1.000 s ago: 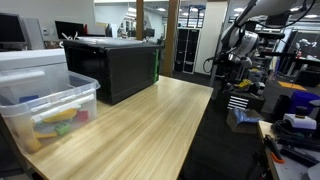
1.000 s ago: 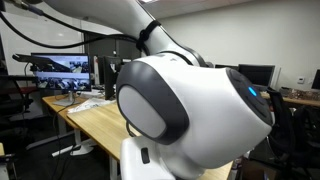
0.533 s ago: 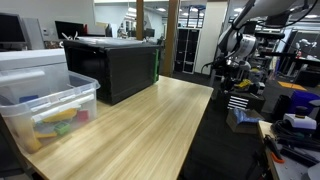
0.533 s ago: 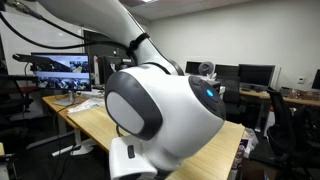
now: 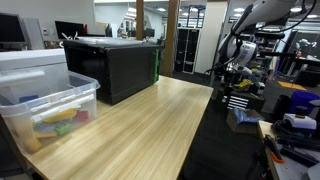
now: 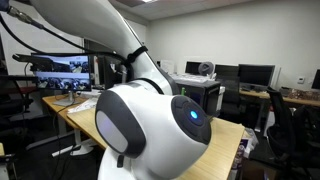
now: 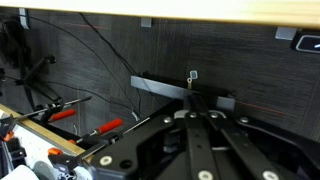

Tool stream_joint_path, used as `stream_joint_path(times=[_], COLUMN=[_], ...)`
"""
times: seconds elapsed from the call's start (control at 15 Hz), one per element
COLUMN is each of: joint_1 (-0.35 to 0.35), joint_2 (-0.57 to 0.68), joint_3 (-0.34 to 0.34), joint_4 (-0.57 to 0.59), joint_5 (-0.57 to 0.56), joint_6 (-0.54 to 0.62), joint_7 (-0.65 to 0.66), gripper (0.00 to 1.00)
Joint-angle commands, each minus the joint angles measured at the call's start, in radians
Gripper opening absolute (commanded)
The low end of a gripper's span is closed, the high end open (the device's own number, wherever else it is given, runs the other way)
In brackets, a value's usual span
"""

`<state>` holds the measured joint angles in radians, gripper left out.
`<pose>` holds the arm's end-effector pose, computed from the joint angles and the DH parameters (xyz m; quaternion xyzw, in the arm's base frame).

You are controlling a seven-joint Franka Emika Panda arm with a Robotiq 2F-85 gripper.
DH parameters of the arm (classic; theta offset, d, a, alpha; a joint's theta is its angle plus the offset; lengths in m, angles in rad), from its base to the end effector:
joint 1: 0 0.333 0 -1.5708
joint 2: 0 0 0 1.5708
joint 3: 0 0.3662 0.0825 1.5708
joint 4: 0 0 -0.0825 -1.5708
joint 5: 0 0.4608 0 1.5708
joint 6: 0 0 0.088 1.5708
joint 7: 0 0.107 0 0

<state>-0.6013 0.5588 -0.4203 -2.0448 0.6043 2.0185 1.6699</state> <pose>0.3357 -0.5004 0.1353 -0.0200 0.9643 0.2619 0.0338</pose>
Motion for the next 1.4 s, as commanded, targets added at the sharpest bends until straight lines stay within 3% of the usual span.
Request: stream_joint_path(times=[0.0, 0.53, 1.33], joint_1=[0.003, 0.015, 0.069], joint_2=[0.004, -0.008, 0.034], joint_3=[-0.011, -0.027, -0.02], joint_4=[-0.007, -0.026, 0.006], joint_5=[0.055, 0.19, 0.199], joint_6=[0.028, 0.167, 0.24], joint_7=[0.07, 0.144, 0.27], gripper=[0.01, 0.01, 0.01])
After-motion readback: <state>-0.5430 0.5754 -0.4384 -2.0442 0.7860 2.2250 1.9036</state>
